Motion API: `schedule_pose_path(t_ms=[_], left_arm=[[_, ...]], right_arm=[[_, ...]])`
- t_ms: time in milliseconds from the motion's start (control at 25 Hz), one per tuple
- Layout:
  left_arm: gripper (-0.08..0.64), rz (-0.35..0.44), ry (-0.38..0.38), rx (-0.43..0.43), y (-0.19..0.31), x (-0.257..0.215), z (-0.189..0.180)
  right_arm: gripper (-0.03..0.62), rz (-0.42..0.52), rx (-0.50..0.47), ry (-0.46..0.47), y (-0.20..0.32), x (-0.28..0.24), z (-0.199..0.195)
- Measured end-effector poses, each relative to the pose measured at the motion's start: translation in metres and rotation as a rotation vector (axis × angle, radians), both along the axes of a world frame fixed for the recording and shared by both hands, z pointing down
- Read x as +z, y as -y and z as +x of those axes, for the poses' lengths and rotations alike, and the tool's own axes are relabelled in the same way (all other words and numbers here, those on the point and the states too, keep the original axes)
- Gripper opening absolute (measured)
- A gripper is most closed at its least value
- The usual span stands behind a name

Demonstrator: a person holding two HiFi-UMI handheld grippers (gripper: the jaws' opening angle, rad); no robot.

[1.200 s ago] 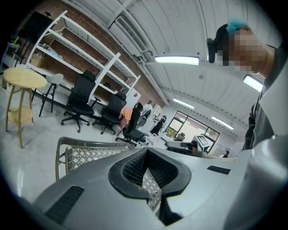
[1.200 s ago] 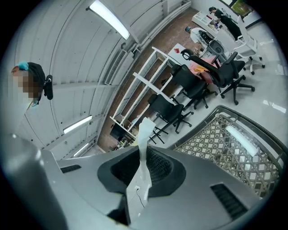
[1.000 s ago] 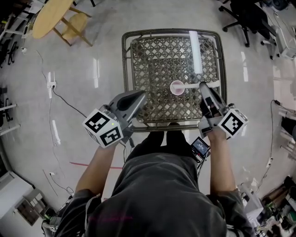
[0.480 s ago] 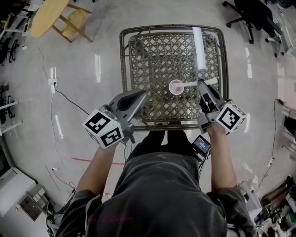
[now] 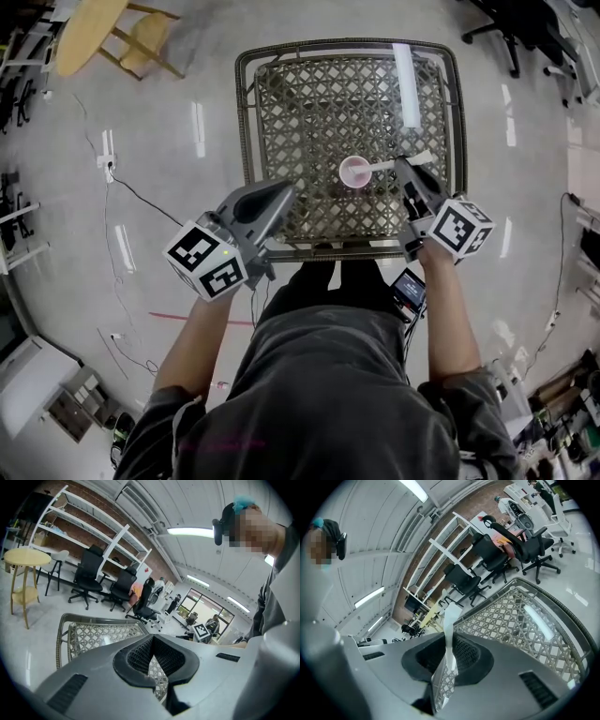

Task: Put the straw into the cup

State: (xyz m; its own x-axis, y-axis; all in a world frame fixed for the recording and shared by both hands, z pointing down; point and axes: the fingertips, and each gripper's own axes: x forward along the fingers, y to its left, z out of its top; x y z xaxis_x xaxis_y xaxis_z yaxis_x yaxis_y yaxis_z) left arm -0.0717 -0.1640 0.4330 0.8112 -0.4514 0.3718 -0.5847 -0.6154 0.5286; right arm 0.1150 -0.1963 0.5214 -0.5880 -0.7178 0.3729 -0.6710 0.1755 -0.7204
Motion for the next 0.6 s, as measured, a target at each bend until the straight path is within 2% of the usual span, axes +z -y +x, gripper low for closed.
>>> schedule_pose_path(t_ms=[600], left_arm=[[0.009, -0.033, 0.015, 0.002, 0.001, 0.018, 0.007]], right_arm=[[0.044, -0.039, -0.026, -0.043, 0.005, 0.041, 0.002]])
